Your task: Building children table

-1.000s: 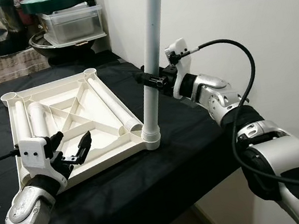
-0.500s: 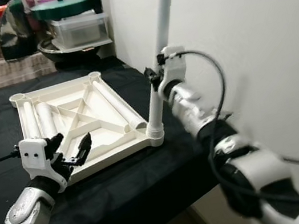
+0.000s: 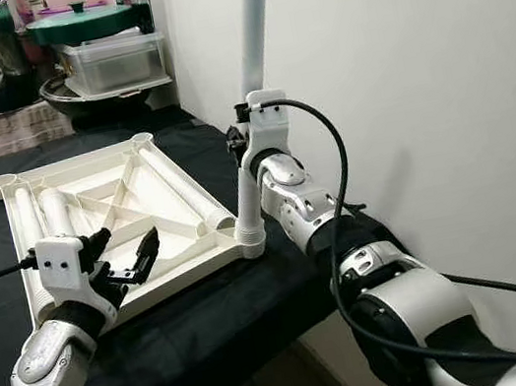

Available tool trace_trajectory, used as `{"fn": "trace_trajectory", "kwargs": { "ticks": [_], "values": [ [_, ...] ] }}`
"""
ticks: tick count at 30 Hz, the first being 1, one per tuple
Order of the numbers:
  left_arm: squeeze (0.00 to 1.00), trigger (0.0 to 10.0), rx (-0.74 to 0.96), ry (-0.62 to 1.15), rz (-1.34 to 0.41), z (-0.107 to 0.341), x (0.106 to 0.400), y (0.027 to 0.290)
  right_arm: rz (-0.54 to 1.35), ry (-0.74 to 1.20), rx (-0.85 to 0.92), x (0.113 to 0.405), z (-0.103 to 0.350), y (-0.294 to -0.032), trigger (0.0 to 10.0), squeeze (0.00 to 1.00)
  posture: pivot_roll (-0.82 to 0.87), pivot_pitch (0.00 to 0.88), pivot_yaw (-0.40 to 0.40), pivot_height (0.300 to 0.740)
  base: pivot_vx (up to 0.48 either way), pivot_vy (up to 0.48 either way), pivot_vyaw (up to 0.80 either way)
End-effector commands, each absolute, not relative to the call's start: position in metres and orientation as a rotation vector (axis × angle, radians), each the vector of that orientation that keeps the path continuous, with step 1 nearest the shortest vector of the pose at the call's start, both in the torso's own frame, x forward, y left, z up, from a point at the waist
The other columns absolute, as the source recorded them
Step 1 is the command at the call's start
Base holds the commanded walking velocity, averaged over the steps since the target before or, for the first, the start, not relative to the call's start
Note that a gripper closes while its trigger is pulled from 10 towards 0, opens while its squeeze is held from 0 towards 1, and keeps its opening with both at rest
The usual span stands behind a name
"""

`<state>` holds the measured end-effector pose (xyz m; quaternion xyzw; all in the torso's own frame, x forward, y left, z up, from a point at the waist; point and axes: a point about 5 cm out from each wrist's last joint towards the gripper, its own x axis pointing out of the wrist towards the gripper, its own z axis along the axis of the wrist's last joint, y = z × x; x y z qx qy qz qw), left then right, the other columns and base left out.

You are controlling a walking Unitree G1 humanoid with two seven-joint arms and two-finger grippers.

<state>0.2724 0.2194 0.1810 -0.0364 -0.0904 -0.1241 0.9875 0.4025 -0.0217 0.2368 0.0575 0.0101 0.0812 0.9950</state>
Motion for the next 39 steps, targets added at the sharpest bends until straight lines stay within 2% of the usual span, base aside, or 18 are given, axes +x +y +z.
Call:
{"fn": "trace_trajectory", "kwargs": {
  "ticks": [1,13,25,26,39],
  "values": [
    [0.00,10.0,-0.076,-0.168,-0.249,0.176,0.272,0.218,0.189,0.230,0.111,0.393,0.189,-0.014,10.0,0.00,0.08,0.000,-0.111,0.740,0.000,0.000,0.00],
    [0.00,10.0,-0.076,-0.158,-0.257,0.174,0.272,0.216,0.228,0.216,0.094,0.396,0.192,-0.022,10.0,0.00,0.08,0.000,-0.105,0.740,0.000,0.000,0.00],
    [0.00,10.0,-0.074,-0.156,-0.257,0.173,0.273,0.216,0.248,0.193,0.091,0.396,0.198,-0.020,10.0,0.00,0.08,0.000,-0.105,0.740,0.000,0.000,0.00],
    [0.00,10.0,-0.074,-0.156,-0.256,0.173,0.273,0.216,0.251,0.187,0.094,0.396,0.199,-0.020,10.0,1.00,0.08,0.000,-0.105,0.740,0.000,0.000,0.00],
    [0.00,10.0,-0.076,-0.151,-0.257,0.172,0.271,0.217,0.300,0.046,0.117,0.398,0.233,-0.030,10.0,1.00,0.07,0.000,-0.100,0.740,0.000,0.000,0.00]
  ]
}}
